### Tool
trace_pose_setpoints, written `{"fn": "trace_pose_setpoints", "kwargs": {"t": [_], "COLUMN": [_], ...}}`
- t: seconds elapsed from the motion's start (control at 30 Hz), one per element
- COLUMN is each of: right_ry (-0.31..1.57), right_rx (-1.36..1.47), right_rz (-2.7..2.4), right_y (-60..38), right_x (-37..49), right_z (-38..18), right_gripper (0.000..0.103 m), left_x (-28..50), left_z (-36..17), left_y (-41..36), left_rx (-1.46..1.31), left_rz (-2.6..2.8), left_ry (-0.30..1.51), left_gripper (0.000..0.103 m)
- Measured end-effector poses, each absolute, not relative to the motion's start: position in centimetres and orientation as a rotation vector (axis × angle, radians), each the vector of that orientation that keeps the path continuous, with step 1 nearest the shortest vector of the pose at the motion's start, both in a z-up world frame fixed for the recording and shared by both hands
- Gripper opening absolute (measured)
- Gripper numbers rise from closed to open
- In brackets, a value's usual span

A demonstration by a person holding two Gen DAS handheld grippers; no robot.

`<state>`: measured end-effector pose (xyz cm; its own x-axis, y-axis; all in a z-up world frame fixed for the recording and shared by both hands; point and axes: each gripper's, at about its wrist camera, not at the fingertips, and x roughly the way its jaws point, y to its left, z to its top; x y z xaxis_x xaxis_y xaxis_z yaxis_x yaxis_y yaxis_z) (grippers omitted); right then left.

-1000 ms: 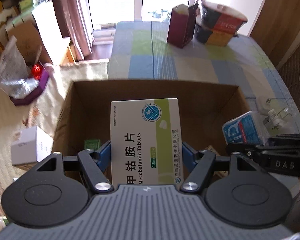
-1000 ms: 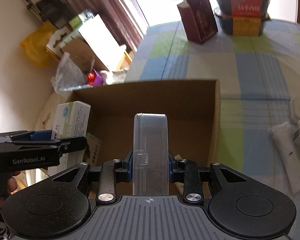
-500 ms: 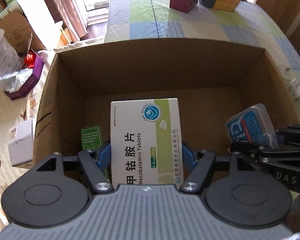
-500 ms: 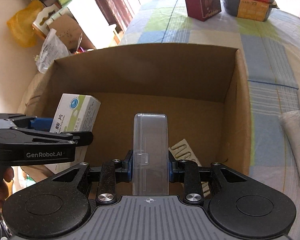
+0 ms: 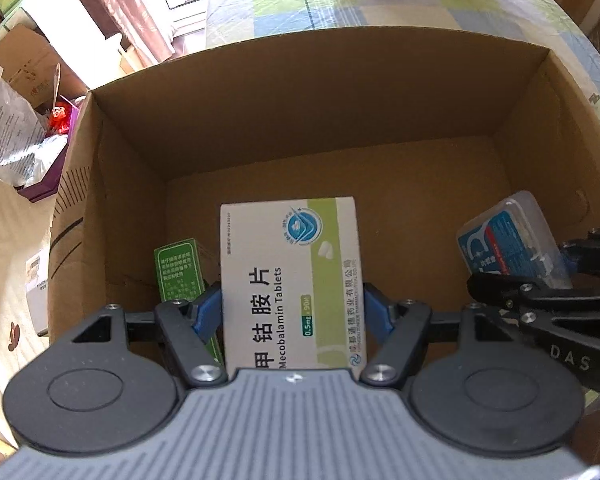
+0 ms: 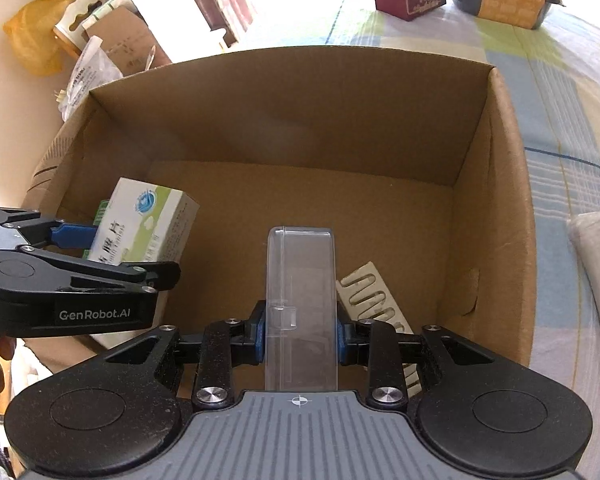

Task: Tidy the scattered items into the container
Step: 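Lower Mecobalamin box into box and open left gripper while right gripper releases clear case, then withdraw both open grippers from the cardboard box toward the remaining items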

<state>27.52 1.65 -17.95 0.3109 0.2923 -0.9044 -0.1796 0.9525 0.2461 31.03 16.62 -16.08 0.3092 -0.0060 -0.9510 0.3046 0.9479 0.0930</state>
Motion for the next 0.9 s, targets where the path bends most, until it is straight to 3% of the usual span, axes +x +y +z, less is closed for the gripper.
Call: {"fn": "trace_pose_setpoints", "kwargs": {"t": [0.07,0.13,0.17,0.2,0.43,0.67,0.9], "right_ry": [1.213,1.203,1.201,1.192,1.155,1.098,1.041], "right_rx": [0.103,0.092,0.085,0.077,0.045,-0.043,-0.075], "right_rz": [0.314,0.315,0.321,0.322,0.348,0.378,0.396], "right_y": [1.8,2.0,2.1,2.2,2.3,3.2,2.3], "right_x": [27.6,27.5,27.5,27.3,26.4,24.5,22.1], "right_z": [-17.9,-17.8,-17.6,-17.5,-15.9,-14.0,-11.9], "right_gripper": [0.034,0.037,0.058,0.068,0.070,0.098,0.098], "left_x": [30.9,30.9,31.1,31.3,30.9,29.7,27.4], "left_z": [-16.0,-15.8,-15.8,-15.7,-14.8,-13.4,-10.5], "left_y": [16.6,16.6,16.7,16.7,17.0,17.2,17.1], "left_rx": [0.289,0.290,0.286,0.282,0.298,0.310,0.286], "left_rz": [-0.198,-0.192,-0.191,-0.189,-0.183,-0.163,-0.132], "left_ry": [1.237,1.231,1.231,1.232,1.210,1.180,1.133], "left_gripper": [0.077,0.078,0.080,0.081,0.087,0.089,0.091]}}
